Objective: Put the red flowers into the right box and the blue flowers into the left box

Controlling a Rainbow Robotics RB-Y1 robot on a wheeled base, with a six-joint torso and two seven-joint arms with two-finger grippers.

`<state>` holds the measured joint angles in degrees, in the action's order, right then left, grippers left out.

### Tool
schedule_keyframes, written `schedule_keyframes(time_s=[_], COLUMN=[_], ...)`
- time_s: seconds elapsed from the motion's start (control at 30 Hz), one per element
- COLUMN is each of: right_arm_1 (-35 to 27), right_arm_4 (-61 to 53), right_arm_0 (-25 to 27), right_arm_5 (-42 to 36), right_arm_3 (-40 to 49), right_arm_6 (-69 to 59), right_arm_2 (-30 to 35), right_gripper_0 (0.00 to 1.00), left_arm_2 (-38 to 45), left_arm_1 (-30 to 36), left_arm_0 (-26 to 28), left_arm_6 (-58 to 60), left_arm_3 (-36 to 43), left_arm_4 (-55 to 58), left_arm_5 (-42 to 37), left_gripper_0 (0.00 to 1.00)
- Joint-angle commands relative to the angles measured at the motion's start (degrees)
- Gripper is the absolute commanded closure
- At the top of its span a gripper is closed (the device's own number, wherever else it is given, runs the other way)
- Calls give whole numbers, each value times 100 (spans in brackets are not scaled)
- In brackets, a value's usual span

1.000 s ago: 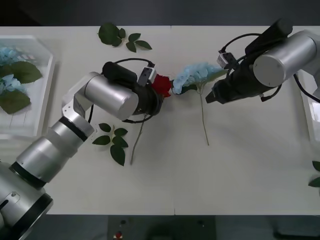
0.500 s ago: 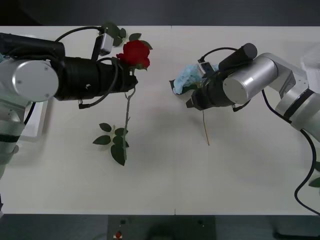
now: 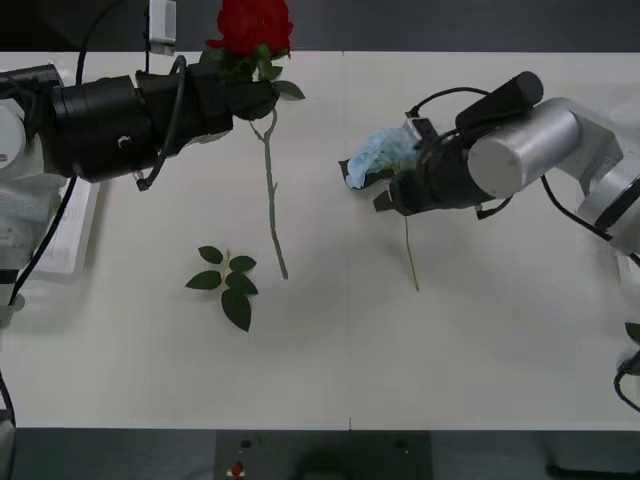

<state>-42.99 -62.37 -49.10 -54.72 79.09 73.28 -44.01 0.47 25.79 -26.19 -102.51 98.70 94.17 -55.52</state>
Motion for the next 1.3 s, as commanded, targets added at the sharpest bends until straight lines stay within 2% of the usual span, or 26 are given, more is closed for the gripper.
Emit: schedule_keyframes(time_s=[0.03,0.2,0.3,0.43,0.77,1.07,1.3], right_arm_1=[-1036,-1625,-1889,-2029,-1959,-1704,-1001], right_arm_4=[-741,-1611,-2666,-3958,-5953,-7421,-7535], right_arm_0=[-3,410,884,1482,2791,3301,3301], right_arm_5=[251,796,998,981,901,532,585], right_arm_3=[828,1188,1206,1039,1021,1021,1012], right_arm_6=[204,837,1645,3069,5723,7323,8017], right_arm_2=[103,358,806,1324,2238,2485,2599], right_gripper_0=[0,0,0,0,0,0,0], left_arm_2=[-126,-389,-679,-1075,-1892,-2147,-2147], left_arm_1=[-399,-795,-1032,-1234,-1366,-1445,-1436], left_arm_0=[0,-18,-123,-229,-589,-835,-844], left_arm_6=[-533,-718,-762,-814,-823,-797,-797], left_arm_3=[-87,-202,-316,-457,-887,-1212,-1212], left_arm_4=[269,313,304,304,322,445,445], left_arm_5=[419,981,1447,2045,2994,3337,3337], left_gripper_0=[100,100,100,100,100,100,100])
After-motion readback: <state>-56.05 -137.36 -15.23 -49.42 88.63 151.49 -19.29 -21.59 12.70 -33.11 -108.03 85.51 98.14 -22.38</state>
